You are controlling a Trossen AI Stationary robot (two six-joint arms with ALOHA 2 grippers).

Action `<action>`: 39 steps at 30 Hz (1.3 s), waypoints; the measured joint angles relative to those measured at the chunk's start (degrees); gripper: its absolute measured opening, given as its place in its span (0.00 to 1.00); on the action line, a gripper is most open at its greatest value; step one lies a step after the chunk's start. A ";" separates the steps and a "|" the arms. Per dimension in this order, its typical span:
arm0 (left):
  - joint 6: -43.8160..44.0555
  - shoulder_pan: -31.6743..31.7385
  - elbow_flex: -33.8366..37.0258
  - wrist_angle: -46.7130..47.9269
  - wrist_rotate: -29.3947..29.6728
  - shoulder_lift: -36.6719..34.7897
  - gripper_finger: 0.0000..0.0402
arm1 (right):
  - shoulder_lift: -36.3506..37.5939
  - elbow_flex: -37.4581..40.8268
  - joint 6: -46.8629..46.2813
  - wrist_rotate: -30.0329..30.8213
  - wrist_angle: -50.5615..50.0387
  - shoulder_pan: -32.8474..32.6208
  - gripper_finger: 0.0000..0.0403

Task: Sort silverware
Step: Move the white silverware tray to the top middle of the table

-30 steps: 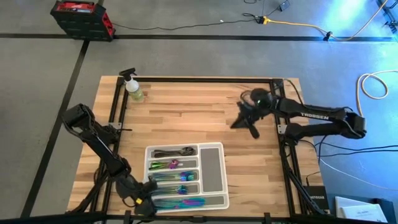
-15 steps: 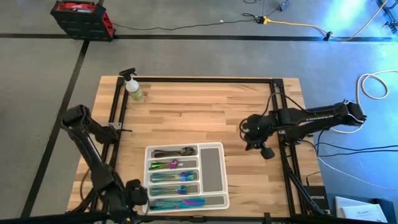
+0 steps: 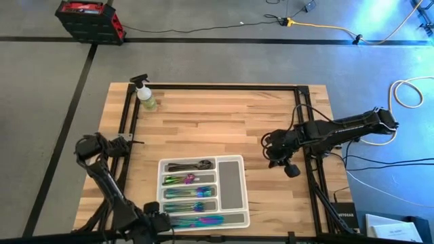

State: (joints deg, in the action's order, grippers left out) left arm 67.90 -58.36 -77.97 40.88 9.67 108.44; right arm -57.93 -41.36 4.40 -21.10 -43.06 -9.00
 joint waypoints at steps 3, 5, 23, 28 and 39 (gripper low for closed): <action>-7.34 0.39 -0.09 -8.61 3.05 -0.09 0.54 | 0.00 0.00 -0.40 -0.02 -0.23 -0.02 0.00; -11.53 0.85 -0.09 -12.24 3.66 -0.10 0.54 | 0.00 0.00 -1.30 0.01 -0.27 -0.02 0.00; -17.51 4.21 2.04 -17.82 -0.24 1.41 0.54 | 0.88 0.00 -3.00 0.60 -3.94 0.84 0.00; -17.05 5.20 1.81 -17.58 -3.09 2.34 0.54 | 0.92 0.00 -2.22 0.79 -4.35 1.24 0.00; -17.11 8.05 1.77 -10.86 -4.91 2.40 0.54 | 2.64 0.00 -1.23 3.63 -4.20 1.25 0.00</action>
State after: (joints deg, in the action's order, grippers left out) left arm 50.78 -50.30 -76.20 30.02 4.76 110.85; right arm -55.29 -41.36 3.18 -17.48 -47.26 -7.75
